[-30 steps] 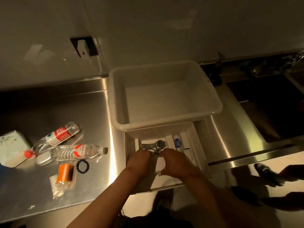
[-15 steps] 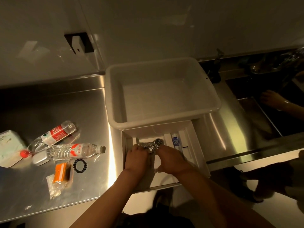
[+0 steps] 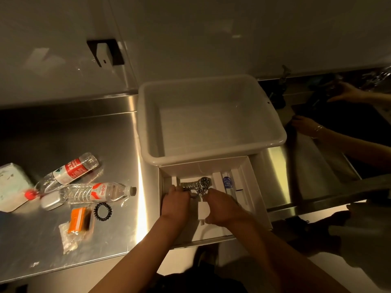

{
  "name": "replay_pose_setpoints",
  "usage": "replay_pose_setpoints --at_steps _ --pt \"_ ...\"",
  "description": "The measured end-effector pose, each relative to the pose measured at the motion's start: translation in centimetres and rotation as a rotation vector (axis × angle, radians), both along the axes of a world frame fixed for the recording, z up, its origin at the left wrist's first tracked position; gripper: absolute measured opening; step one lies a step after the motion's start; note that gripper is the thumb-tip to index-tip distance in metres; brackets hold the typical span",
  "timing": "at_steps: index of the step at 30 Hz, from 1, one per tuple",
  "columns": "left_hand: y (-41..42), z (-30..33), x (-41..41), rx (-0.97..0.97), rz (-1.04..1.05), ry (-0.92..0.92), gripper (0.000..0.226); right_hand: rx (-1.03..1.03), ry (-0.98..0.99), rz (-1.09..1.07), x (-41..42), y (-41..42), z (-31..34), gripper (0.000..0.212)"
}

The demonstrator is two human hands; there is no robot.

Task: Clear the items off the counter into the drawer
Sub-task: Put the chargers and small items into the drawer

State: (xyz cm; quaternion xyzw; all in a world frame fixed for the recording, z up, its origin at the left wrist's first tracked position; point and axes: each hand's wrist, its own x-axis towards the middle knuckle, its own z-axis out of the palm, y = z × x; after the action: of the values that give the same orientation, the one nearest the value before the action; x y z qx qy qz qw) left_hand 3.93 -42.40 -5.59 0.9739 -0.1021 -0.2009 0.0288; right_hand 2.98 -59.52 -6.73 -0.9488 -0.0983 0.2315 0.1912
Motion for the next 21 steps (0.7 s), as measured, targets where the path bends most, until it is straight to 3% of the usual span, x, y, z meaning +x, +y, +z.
replay_pose_setpoints --at_steps 8,21 --pt "-0.3 0.5 0.2 -0.088 0.106 -0.015 0.037 0.065 -0.060 -0.038 1.5 1.0 -0.3 0.076" --pt "-0.2 1.3 -0.1 -0.116 0.091 -0.025 0.026 0.123 -0.109 -0.051 1.4 0.8 -0.9 0.075"
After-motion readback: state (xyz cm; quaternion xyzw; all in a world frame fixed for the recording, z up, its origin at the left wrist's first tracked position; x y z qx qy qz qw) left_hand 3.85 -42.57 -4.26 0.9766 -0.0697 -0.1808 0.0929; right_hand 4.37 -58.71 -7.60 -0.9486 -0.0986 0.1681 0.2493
